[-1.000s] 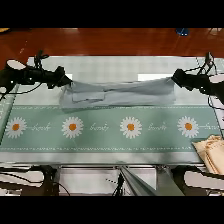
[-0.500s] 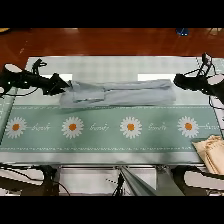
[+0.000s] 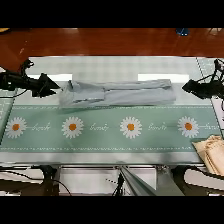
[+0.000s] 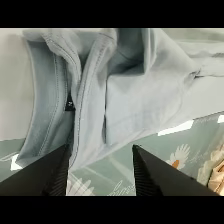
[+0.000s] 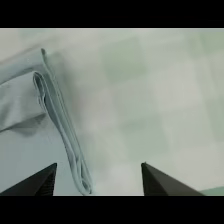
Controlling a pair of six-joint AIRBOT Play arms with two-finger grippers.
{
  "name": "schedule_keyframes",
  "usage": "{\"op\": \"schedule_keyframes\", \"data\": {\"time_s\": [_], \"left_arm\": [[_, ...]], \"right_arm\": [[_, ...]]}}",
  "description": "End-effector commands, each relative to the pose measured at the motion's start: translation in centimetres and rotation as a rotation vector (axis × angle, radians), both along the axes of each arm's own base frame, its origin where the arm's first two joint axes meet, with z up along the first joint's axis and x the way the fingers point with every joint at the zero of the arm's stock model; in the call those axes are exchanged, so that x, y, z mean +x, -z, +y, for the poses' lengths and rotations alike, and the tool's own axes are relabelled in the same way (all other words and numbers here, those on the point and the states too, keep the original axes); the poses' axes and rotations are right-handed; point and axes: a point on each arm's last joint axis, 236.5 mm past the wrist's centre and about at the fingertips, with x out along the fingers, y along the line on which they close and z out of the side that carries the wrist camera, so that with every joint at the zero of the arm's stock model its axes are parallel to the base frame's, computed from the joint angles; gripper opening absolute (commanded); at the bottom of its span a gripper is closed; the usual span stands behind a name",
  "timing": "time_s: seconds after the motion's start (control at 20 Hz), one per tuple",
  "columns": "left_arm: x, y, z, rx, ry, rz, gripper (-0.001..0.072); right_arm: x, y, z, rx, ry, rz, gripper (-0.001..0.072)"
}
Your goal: Fold the shirts.
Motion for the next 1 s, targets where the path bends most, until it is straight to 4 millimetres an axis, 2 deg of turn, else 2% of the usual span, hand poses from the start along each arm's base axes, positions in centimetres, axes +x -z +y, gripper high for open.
{"op": "schedule_keyframes", "data": {"time_s": [0.0,0.15,0.35,0.45,0.5,0.55,0.6,0.65,0.7,0.75,0.85,0.95], "left_arm": [[0.0,-0.6,-0.9,-0.014,0.027,-0.02,0.0463],[0.1,-0.9,-1.8,-0.027,0.053,-0.043,0.0462],[0.6,-1.8,-2.7,-0.077,0.044,-0.061,0.0462],[1.1,-2.7,-3.4,-0.119,0.04,-0.092,0.0462],[1.4,-3.2,-3.7,-0.138,0.043,-0.111,0.0461],[1.5,-3.5,-3.9,-0.152,0.044,-0.126,0.0434],[1.6,-3.7,-4.0,-0.16,0.043,-0.13,0.036],[1.5,-3.8,-4.1,-0.168,0.048,-0.127,0.0263],[1.3,-3.9,-4.2,-0.172,0.054,-0.125,0.0126],[1.3,-4.0,-4.3,-0.169,0.063,-0.135,0.0043],[1.2,-4.6,-4.8,-0.165,0.082,-0.154,0.0029],[0.9,-5.0,-6.2,-0.163,0.117,-0.162,0.0029]], "right_arm": [[0.4,1.5,2.1,0.268,0.104,0.026,0.0606],[1.4,3.1,3.6,0.363,0.138,0.037,0.0605],[2.2,5.4,5.4,0.346,0.123,0.057,0.0595],[2.8,6.3,7.0,0.334,0.113,0.061,0.0592],[3.0,6.6,7.9,0.328,0.099,0.064,0.0556],[3.3,6.8,8.6,0.312,0.085,0.057,0.0474],[3.7,6.5,8.9,0.297,0.078,0.037,0.0417],[4.0,5.7,9.2,0.278,0.05,0.012,0.01],[4.3,4.5,9.2,0.262,0.032,-0.019,0.0027],[4.7,2.6,9.0,0.229,-0.002,-0.072,0.0027],[5.1,-1.6,8.4,0.176,-0.044,-0.169,0.0027],[4.9,-6.1,8.5,0.135,-0.079,-0.257,0.0027]]}}
